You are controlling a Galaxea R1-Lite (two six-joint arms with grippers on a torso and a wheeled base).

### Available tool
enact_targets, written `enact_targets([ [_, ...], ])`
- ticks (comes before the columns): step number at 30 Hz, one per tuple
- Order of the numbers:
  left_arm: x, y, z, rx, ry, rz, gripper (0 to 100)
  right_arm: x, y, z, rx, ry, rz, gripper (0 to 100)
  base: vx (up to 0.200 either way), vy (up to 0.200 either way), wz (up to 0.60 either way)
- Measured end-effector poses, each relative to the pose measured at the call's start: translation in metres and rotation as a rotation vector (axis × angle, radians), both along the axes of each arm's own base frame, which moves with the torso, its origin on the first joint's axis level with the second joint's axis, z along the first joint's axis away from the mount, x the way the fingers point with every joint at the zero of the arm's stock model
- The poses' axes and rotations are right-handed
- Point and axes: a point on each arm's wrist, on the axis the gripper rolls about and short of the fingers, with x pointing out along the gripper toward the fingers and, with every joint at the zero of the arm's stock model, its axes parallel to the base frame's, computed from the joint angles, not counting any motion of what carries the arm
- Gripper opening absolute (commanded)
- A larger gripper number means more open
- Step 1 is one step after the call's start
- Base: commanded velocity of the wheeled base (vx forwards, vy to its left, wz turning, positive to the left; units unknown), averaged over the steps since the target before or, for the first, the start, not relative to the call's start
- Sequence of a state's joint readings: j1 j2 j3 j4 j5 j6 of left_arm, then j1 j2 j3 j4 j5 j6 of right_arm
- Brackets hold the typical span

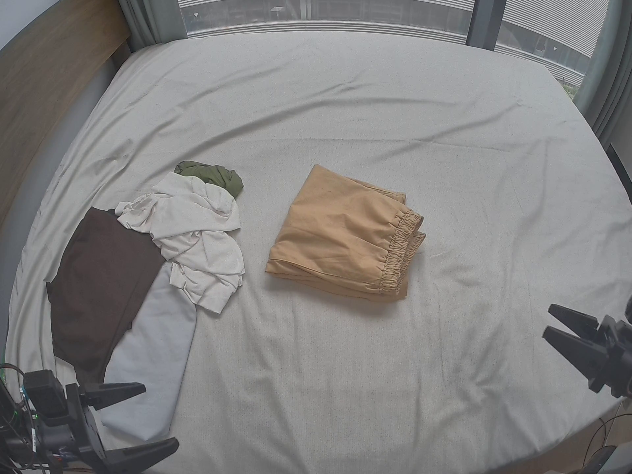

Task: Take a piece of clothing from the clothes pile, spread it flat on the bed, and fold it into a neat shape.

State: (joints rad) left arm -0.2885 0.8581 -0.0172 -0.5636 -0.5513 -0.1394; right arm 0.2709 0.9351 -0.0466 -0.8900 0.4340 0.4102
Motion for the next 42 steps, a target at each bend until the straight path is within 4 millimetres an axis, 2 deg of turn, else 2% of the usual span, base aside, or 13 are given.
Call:
enact_targets([
  [9,-0.034,0.01,-0.002,-0.069,-0.044,0.005,100,-0.052,-0.018,-0.006,0.0,-0.033,-0.111,100,0.0,0.0,0.0],
  [15,-0.053,0.016,-0.007,-0.101,-0.091,0.033,100,-0.088,-0.024,-0.024,-0.021,-0.055,-0.191,100,0.0,0.0,0.0],
  [20,-0.061,0.018,-0.01,-0.114,-0.131,0.059,100,-0.103,-0.025,-0.036,-0.042,-0.092,-0.244,100,0.0,0.0,0.0],
  [26,-0.07,0.02,-0.016,-0.104,-0.168,0.123,100,-0.109,-0.027,-0.056,-0.154,-0.125,-0.419,100,0.0,0.0,0.0],
  [33,-0.085,0.02,-0.029,-0.067,-0.25,0.216,100,-0.108,-0.033,-0.066,-0.326,-0.175,-0.694,100,0.0,0.0,0.0],
  [42,-0.089,0.025,-0.033,0.033,-0.359,0.51,100,-0.109,-0.034,-0.067,-0.354,-0.185,-0.75,100,0.0,0.0,0.0],
])
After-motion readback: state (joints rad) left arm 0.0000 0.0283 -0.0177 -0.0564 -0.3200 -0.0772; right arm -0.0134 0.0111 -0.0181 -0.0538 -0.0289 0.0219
